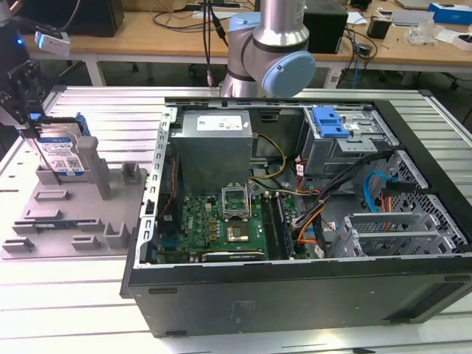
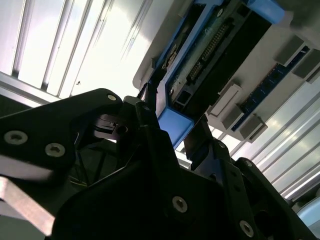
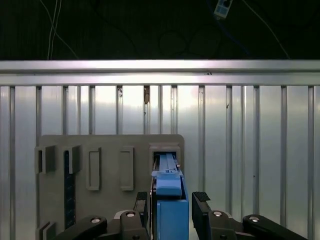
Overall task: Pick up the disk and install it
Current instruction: 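Pick up the disk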
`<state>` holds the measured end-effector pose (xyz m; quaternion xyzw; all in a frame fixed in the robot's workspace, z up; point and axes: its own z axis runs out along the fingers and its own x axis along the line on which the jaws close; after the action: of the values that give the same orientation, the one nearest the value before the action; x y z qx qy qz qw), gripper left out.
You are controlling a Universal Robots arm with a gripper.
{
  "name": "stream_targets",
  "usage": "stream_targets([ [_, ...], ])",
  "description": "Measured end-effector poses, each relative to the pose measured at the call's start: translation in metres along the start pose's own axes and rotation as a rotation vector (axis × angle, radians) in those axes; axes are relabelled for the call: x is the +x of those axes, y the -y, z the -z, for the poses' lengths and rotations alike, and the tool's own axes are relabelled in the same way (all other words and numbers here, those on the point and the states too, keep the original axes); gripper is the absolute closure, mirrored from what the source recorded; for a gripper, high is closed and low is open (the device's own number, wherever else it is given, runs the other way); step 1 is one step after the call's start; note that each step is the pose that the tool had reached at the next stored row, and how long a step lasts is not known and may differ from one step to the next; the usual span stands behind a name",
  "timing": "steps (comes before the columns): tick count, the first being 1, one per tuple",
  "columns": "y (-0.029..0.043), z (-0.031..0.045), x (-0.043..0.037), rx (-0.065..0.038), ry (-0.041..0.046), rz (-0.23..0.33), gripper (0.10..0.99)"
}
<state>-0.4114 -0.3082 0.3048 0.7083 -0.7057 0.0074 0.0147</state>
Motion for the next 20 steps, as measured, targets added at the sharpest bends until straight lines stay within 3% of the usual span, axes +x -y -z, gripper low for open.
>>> stream_targets([
  [2,0.0000,-0.0002,0.0000,0.000,0.0000,0.001,0.620],
  [3,0.0000,-0.0003,0.0000,0.000,0.0000,0.001,0.690],
  [20,0.0000,-0.0046,-0.0001,0.000,-0.0002,0.008,0.710],
])
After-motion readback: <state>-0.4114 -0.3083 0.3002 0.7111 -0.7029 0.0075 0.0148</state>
